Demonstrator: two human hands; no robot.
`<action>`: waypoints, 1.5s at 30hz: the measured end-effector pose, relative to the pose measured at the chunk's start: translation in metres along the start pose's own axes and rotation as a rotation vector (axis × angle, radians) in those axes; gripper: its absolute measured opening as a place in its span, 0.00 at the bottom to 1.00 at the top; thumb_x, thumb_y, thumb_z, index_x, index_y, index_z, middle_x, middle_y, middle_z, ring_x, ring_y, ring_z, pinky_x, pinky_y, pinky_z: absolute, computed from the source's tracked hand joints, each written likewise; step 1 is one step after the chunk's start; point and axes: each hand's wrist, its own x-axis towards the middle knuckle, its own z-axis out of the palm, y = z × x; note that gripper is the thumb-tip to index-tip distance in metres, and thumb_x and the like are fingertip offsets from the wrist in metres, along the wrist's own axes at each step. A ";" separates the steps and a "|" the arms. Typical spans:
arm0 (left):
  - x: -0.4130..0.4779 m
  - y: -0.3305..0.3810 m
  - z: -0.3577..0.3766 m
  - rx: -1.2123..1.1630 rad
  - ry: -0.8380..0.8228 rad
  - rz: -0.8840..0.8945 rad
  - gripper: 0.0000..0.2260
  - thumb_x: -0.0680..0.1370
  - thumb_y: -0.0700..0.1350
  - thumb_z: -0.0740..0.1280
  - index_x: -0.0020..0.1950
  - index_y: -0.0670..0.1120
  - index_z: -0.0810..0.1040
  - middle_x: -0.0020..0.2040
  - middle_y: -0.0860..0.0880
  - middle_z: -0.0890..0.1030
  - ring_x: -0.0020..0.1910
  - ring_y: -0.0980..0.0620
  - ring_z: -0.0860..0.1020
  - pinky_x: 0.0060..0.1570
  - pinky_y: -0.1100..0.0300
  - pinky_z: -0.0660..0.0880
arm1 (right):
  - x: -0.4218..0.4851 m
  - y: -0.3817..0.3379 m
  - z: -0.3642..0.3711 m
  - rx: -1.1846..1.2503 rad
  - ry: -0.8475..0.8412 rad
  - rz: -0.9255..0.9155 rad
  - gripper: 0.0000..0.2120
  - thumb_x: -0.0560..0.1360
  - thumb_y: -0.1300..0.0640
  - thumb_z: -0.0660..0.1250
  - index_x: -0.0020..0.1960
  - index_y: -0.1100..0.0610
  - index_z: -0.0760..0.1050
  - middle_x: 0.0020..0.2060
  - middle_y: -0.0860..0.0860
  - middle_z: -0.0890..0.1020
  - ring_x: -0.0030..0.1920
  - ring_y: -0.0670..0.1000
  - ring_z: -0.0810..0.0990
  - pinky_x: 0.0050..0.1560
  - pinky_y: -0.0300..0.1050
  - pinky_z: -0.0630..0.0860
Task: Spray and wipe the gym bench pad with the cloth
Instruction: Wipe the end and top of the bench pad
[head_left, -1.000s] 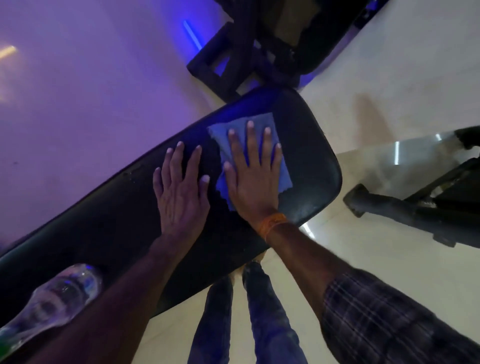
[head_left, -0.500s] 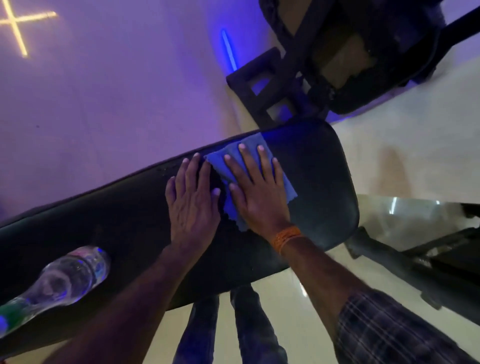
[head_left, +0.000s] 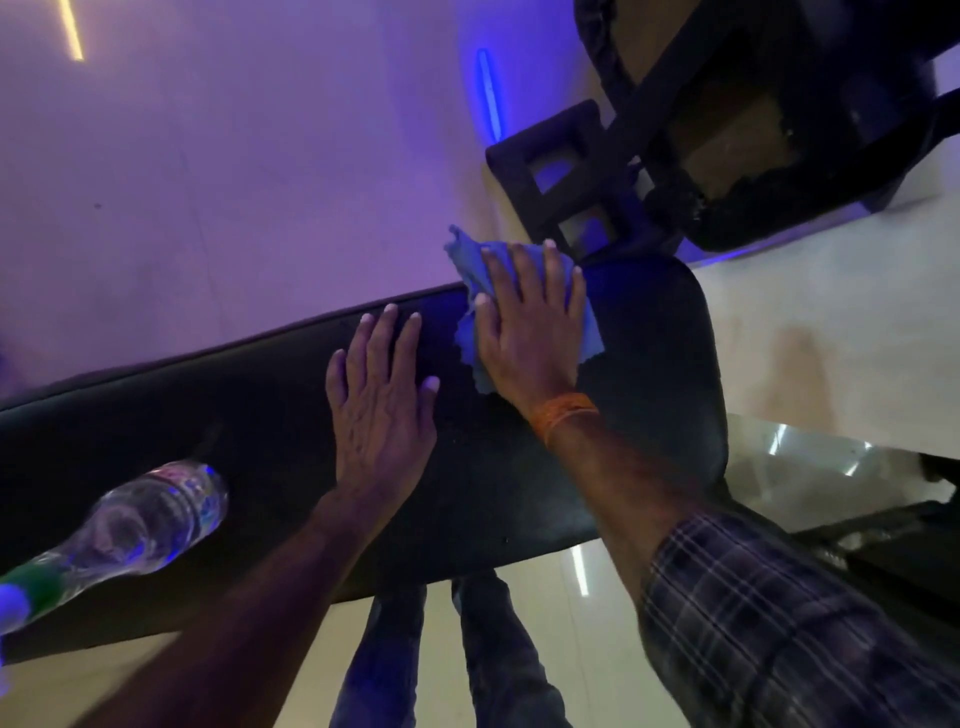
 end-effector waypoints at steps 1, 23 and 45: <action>-0.002 0.000 0.002 -0.013 0.013 -0.004 0.25 0.86 0.49 0.61 0.83 0.47 0.62 0.83 0.46 0.61 0.83 0.45 0.57 0.79 0.43 0.53 | 0.000 -0.016 0.003 0.015 0.008 0.023 0.25 0.83 0.47 0.54 0.78 0.49 0.68 0.78 0.51 0.70 0.80 0.61 0.62 0.79 0.65 0.54; -0.092 0.019 0.036 0.052 -0.016 0.164 0.29 0.83 0.57 0.61 0.83 0.51 0.61 0.85 0.44 0.56 0.84 0.41 0.53 0.79 0.35 0.53 | -0.131 0.052 0.008 -0.031 0.005 0.161 0.27 0.86 0.45 0.49 0.84 0.46 0.50 0.84 0.52 0.51 0.84 0.59 0.47 0.81 0.68 0.49; -0.150 0.073 0.069 0.010 -0.045 0.130 0.29 0.83 0.56 0.64 0.83 0.52 0.62 0.85 0.44 0.55 0.84 0.41 0.52 0.79 0.35 0.51 | -0.222 0.093 0.024 0.076 0.126 0.250 0.26 0.87 0.46 0.50 0.84 0.50 0.54 0.84 0.54 0.54 0.84 0.60 0.47 0.81 0.68 0.48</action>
